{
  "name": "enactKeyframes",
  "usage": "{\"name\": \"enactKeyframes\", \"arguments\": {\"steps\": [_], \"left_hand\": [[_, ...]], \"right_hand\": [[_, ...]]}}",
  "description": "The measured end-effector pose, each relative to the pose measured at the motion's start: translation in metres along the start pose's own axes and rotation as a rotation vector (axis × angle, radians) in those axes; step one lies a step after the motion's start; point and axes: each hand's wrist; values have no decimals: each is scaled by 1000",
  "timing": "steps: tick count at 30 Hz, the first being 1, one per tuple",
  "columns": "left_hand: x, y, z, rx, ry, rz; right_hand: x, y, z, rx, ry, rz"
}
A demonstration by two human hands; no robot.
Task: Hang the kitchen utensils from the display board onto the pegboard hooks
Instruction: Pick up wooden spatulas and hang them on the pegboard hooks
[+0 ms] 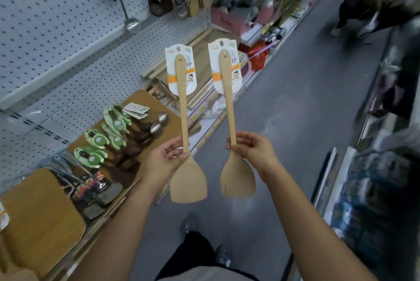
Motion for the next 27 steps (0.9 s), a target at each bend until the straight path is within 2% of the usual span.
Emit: {"name": "enactKeyframes", "arguments": {"steps": [4,17,27], "left_hand": [[52,-22,-38,-13,23,-35],[253,-104,-139,-102,111,-48],[342,-137,-217,-58,116,-56]], "right_hand": [[43,14,33,55,-44,28],[228,95,111,-4,-108,-9],[335,125,187,-30,-69,-27]]}}
Point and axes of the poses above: each hand's wrist, its own x-axis towards the middle knuckle, its own z-axis out of the back of the hand, y = z × x, and after that the axes turned 6 degrees about z, right-handed
